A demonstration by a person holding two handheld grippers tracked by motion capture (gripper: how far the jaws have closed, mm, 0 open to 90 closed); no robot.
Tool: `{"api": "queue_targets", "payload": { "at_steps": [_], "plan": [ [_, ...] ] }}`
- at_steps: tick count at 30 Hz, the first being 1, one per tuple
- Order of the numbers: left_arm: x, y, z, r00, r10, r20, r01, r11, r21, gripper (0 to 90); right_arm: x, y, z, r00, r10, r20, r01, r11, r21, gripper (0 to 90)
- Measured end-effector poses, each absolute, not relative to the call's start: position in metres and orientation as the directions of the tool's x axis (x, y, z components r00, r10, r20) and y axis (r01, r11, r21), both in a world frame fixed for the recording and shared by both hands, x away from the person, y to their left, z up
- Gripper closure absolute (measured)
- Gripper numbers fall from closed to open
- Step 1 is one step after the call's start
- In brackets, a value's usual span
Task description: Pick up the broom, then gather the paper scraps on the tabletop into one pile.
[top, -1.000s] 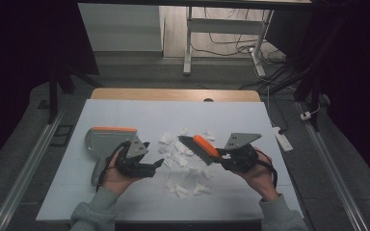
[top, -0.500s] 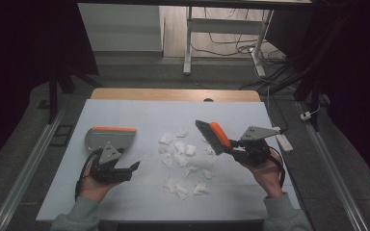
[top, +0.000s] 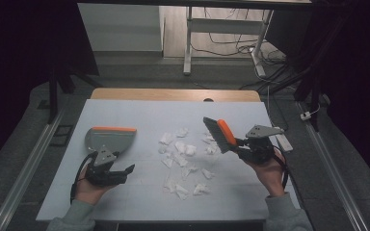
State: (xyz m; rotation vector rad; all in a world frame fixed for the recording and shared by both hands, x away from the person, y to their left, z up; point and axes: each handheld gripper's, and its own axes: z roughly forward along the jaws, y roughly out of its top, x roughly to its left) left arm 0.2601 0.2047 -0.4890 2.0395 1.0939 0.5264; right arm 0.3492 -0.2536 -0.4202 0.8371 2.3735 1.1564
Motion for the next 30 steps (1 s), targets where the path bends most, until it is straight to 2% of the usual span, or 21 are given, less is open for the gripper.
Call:
{"api": "queue_targets", "payload": {
  "at_steps": [11,18,30],
  "plan": [
    [0.262,0.204,-0.493,0.561,0.828,0.007,0.529,-0.365,0.766,26.6,0.358,-0.258,-0.422,-0.742,0.666,-0.078,0.362,0.496,0.789,70.6],
    [0.266,0.203,-0.494,0.572,0.820,0.012,0.529,-0.380,0.758,26.4,0.375,-0.260,-0.423,-0.719,0.692,-0.069,0.408,0.500,0.764,70.6],
    [0.268,0.206,-0.495,0.572,0.820,-0.006,0.539,-0.371,0.756,26.2,0.441,-0.235,-0.422,-0.696,0.708,-0.116,0.518,0.608,0.602,70.6]
  ]
}}
